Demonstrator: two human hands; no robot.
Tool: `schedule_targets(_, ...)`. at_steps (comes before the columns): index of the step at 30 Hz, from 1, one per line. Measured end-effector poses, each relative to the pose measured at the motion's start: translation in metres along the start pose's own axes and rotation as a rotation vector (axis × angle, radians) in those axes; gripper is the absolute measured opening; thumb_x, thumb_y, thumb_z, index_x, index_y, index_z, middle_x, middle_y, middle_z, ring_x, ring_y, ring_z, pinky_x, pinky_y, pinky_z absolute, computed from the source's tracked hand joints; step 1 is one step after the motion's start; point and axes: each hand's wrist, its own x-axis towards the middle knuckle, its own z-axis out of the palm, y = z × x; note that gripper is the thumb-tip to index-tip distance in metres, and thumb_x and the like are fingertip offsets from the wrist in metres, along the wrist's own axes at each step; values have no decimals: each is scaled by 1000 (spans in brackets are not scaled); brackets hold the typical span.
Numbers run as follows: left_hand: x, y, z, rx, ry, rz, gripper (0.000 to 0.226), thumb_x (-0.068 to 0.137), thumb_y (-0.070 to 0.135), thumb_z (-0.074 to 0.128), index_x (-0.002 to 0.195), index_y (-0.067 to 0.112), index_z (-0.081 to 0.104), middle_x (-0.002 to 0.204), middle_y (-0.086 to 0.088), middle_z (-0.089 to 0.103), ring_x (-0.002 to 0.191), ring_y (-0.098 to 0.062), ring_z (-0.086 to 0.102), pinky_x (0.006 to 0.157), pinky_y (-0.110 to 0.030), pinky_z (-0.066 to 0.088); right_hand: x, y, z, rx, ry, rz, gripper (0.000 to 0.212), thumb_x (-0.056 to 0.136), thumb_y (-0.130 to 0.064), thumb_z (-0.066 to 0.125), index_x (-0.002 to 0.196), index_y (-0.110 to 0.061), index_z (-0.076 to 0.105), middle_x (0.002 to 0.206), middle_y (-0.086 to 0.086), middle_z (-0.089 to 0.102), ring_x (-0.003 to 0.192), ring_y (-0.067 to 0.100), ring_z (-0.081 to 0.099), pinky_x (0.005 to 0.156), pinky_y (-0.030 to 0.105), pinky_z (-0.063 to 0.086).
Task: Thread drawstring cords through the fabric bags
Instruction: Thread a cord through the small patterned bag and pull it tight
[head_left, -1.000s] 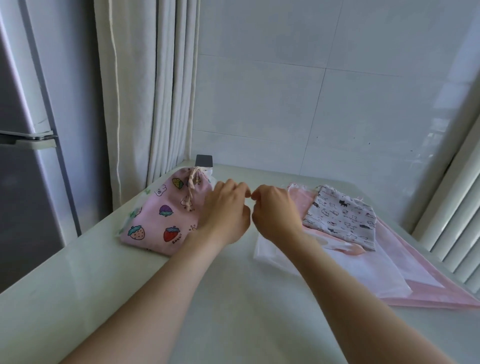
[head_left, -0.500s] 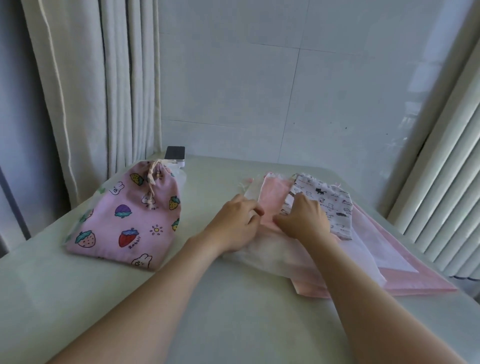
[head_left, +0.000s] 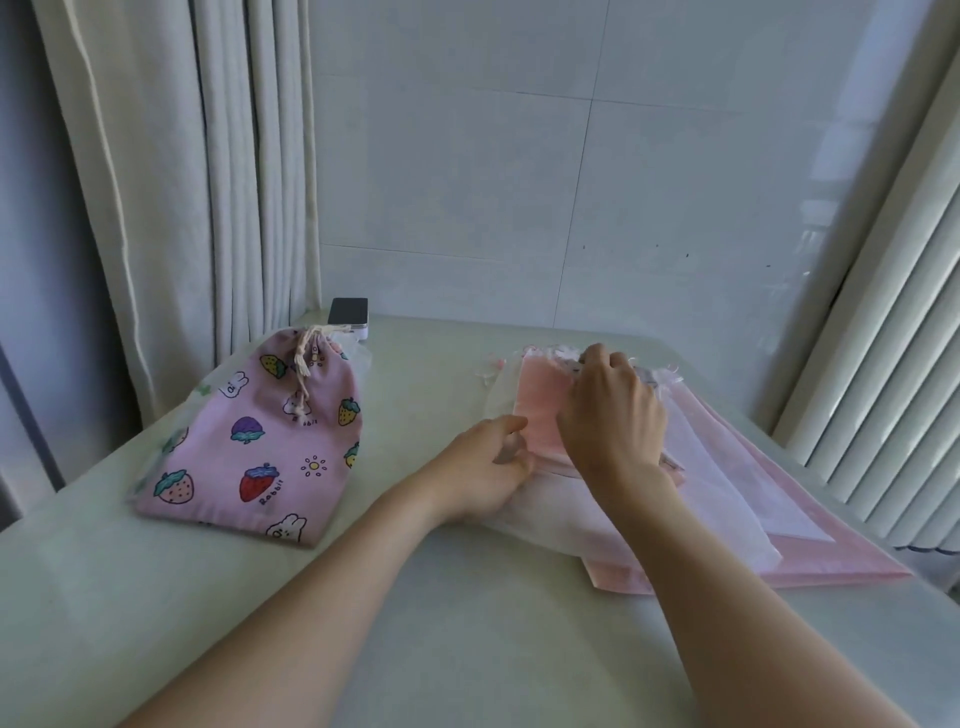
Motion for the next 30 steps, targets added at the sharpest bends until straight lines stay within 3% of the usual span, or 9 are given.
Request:
schedule_targets(5, -5, 16, -5, -520, 210, -62, 29, 108, 35, 48, 115, 25, 74, 118, 3, 76, 114, -21, 69, 107, -40, 52, -14, -9, -5, 377, 218, -169, 20, 88, -7, 59, 107, -11, 62, 100, 10, 64, 75, 37, 61, 59, 39, 43)
schedule_targets(10, -12, 17, -25, -1208, 322, -223, 61, 103, 60, 49, 117, 3, 66, 112, -20, 73, 108, -37, 71, 104, -50, 55, -25, -13, -10, 645, 221, -397, 32, 82, -13, 53, 108, -13, 72, 98, 1, 64, 71, 20, 61, 61, 34, 52)
schedule_targets(15, -17, 4, -37, -1298, 325, -319, 36, 106, 38, 50, 93, 6, 59, 80, -11, 66, 76, -24, 69, 70, -32, 60, -39, -19, -12, 692, 20, -641, 12, 80, -22, 60, 82, -15, 70, 72, -7, 57, 60, 18, 53, 54, 38, 47)
schedule_targets(18, -24, 10, -43, -1217, 294, -355, 31, 100, 27, 53, 107, -1, 64, 106, -12, 74, 98, -29, 73, 90, -36, 57, -46, -24, -16, 685, -197, -697, 28, 92, -37, 56, 70, -24, 70, 59, -15, 59, 53, 8, 55, 56, 30, 47)
schedule_targets(22, -31, 27, -56, -1068, 337, -238, 25, 100, 18, 60, 117, 9, 76, 109, -17, 79, 101, -37, 76, 89, -47, 59, -45, -29, -13, 686, -188, -410, 33, 96, -29, 53, 67, -21, 66, 54, -7, 63, 50, 12, 58, 60, 34, 52)
schedule_targets(24, -34, 33, -60, -965, 425, -163, 18, 92, 18, 71, 107, 12, 80, 104, -13, 80, 102, -35, 76, 97, -52, 57, -42, -30, -16, 754, -149, -140, 20, 91, -24, 63, 110, -22, 68, 60, -3, 69, 54, 11, 66, 62, 35, 57)
schedule_targets(26, -36, 37, -62, -895, 513, -163, 15, 85, 19, 79, 98, 13, 78, 96, -7, 81, 102, -30, 75, 100, -51, 55, -38, -28, -20, 1019, -288, 150, 68, 88, -18, 68, 147, -27, 35, 68, 5, 74, 51, 19, 67, 53, 33, 55)
schedule_targets(28, -42, 43, -65, -907, 519, -152, 16, 88, 18, 75, 98, 5, 74, 93, -12, 80, 100, -35, 75, 95, -51, 58, -34, -26, -26, 1262, -492, 350, 76, 89, -18, 71, 149, -31, 27, 74, 9, 75, 51, 24, 61, 48, 30, 45)
schedule_targets(30, -48, 50, -68, -902, 377, -88, 35, 91, 29, 66, 100, -4, 72, 101, -27, 75, 99, -45, 72, 94, -54, 56, -31, -26, -30, 1313, -605, 366, 46, 89, -21, 73, 129, -9, 55, 75, 10, 71, 54, 24, 55, 50, 31, 41)
